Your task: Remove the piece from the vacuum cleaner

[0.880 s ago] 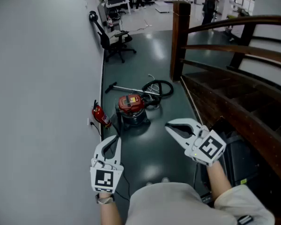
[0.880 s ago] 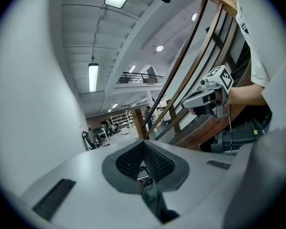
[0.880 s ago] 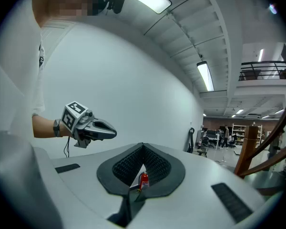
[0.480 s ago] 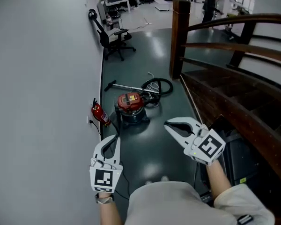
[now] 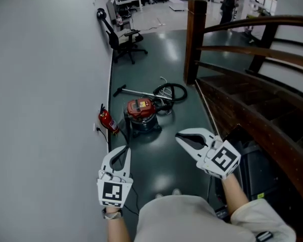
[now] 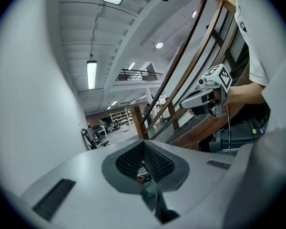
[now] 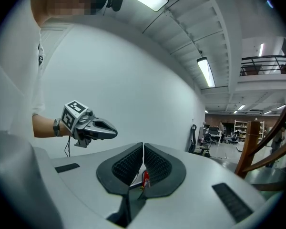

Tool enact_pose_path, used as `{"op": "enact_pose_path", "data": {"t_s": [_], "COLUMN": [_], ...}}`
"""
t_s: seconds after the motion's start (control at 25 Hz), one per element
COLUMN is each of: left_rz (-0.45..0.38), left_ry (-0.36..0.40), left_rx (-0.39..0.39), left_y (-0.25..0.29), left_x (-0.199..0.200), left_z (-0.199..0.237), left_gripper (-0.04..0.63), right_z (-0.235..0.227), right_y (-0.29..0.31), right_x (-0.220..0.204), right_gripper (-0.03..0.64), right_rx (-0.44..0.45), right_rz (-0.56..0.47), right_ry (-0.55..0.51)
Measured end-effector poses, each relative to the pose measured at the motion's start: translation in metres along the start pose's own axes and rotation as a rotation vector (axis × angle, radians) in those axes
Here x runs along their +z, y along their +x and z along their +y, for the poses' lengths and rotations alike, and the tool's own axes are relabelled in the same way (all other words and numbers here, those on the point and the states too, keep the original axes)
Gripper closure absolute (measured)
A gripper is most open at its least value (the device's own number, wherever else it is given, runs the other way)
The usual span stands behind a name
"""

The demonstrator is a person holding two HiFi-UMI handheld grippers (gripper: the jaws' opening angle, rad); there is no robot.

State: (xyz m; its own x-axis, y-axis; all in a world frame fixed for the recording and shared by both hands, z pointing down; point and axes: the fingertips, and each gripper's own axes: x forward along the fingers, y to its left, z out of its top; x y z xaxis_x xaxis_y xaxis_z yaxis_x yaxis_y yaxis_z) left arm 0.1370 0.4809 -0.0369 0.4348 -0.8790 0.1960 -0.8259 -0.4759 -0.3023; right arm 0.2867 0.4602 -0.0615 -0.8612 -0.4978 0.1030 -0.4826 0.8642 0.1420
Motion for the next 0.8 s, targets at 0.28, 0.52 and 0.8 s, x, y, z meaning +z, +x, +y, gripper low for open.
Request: {"op": "enact_pose_path", "data": {"t_s": [0.28,0.52,0.8], "left_rz": [0.037,0.045,0.06], "left_ry": [0.027,0.017,-0.012], "left_rx": [0.001,0.02,0.03], "left_y": [0.004,0.016,0.019], "left_x": [-0.013,-0.016,-0.016], "left_z": [-0.01,-0.021,-0.04], "left_gripper": [0.597,0.597,0.597], "right_z": [0.0,-0.01,-0.017], "right_y": [-0.002,-0.008,-0.018], "right_x": [-0.023,-0.029,-0.038], "right_gripper": [0.588,0.589,0.588], "right_rx": [0.029,0.04,0.08], "right_rz": [0.044,0.03,0.046], "right_ry": [-0.02,-0.047,-0.07]}}
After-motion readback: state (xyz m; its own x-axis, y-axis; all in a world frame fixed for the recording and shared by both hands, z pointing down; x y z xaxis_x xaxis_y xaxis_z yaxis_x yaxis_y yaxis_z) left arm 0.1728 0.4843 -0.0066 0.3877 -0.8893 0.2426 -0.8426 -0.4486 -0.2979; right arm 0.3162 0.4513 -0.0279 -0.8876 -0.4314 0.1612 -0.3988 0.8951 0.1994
